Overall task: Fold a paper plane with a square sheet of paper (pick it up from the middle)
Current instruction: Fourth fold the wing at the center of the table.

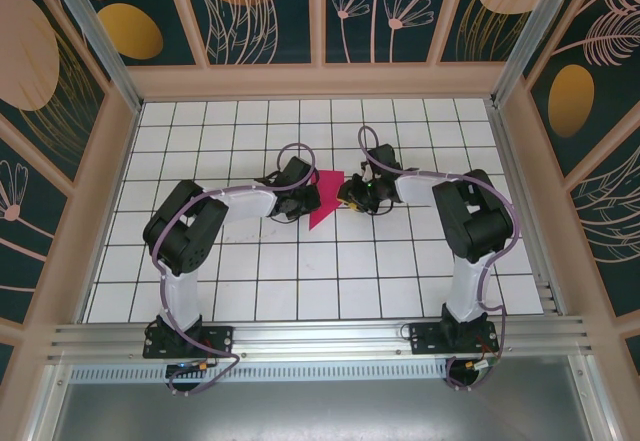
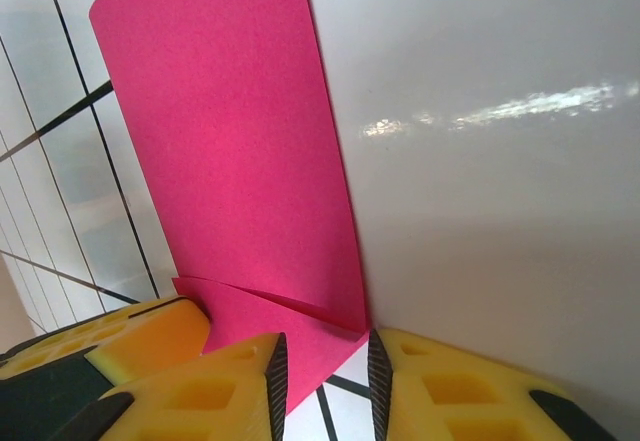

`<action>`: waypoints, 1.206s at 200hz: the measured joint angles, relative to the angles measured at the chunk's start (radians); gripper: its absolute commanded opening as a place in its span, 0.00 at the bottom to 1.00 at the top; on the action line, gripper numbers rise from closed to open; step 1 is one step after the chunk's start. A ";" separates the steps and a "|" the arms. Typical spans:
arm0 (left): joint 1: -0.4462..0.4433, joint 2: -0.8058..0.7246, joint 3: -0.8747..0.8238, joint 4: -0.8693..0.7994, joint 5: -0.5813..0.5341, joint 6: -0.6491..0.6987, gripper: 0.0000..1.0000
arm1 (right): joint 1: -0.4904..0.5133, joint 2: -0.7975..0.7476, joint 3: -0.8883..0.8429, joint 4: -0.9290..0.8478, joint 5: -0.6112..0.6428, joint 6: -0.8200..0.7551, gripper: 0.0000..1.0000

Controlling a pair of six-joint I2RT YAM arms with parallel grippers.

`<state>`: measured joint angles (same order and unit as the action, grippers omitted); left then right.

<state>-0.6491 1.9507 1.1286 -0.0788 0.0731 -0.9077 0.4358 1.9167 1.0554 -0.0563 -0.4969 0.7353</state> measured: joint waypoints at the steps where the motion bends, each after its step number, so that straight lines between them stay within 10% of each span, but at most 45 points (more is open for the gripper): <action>1: 0.000 0.000 0.000 0.000 0.000 0.000 0.06 | 0.000 0.000 0.000 0.000 0.000 0.001 0.29; 189: 0.000 0.001 0.000 0.000 0.008 0.000 0.07 | 0.000 0.005 -0.013 0.106 -0.087 0.038 0.21; 241: 0.000 0.000 -0.001 0.005 0.014 0.005 0.20 | 0.000 0.031 -0.022 0.125 -0.117 0.041 0.13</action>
<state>-0.6491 1.9511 1.1278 -0.0742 0.0872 -0.9031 0.4355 1.9472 1.0332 0.0685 -0.6144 0.7761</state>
